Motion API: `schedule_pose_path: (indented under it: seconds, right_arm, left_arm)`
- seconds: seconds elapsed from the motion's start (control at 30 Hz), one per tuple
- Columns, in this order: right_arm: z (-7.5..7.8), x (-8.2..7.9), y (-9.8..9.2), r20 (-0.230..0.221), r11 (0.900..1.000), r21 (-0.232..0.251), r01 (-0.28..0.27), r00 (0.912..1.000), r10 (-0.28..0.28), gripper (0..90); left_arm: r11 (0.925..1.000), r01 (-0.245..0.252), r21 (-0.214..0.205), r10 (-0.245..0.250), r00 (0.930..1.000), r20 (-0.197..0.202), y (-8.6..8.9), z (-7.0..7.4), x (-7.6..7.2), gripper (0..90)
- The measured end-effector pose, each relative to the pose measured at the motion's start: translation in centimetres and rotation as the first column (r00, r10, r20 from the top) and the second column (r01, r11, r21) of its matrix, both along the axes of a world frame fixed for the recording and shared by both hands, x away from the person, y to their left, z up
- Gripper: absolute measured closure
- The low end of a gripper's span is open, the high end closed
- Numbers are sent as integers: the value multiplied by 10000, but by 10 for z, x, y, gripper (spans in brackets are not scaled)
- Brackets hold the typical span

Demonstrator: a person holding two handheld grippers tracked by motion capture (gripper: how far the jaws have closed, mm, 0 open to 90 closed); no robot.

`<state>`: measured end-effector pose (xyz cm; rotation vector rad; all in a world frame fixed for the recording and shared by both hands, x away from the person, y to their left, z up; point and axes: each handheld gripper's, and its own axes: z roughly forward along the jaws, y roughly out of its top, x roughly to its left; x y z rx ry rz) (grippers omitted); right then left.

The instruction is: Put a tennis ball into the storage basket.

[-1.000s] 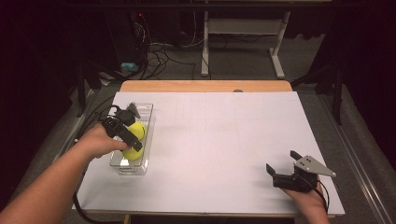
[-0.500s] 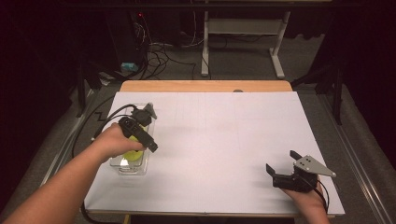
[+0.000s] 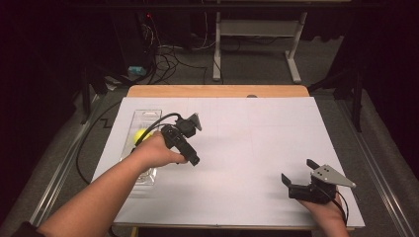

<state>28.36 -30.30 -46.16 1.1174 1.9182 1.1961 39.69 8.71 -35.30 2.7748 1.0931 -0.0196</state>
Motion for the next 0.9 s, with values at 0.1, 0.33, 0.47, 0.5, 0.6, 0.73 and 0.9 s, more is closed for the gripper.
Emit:
schedule_pose_path:
  seconds: [0.1, 0.33, 0.47, 0.5, 0.6, 0.73, 0.9]
  right_arm:
    - [0, 0, 0, 26, 10000, -20, -16, 10000, 16, 0]
    - [1, 0, 0, 53, 10000, -1, -20, 10000, 20, 0]
    - [1, -1, 1, 15, 10000, 33, -11, 10000, 11, 0]
    - [1, -1, 1, 38, 10000, 10, -21, 10000, 21, 0]
    - [1, -1, 1, 12, 10000, 34, -23, 10000, 23, 0]
    - [0, -1, 1, 32, 10000, 30, -43, 10000, 42, 0]
    - [0, -1, 2, 25, 10000, 34, -68, 10000, 68, 0]
  left_arm:
    - [9998, 187, -102, -187, 9998, 0, -10, 0, -1, 5]
    - [9986, 414, -333, -417, 9991, -69, -20, -16, -5, 5]
    - [9989, 412, -241, -418, 9989, -229, -22, -34, -6, 5]
    - [9990, 360, -259, -366, 9990, -243, -23, -39, -7, 5]
    - [9991, 360, -213, -367, 9989, -306, -24, -51, -7, 5]
    - [9985, 223, -492, -228, 9997, -108, -25, -62, -10, 5]
    - [9860, -244, -1651, 373, 9964, 760, -19, -71, -16, 5]
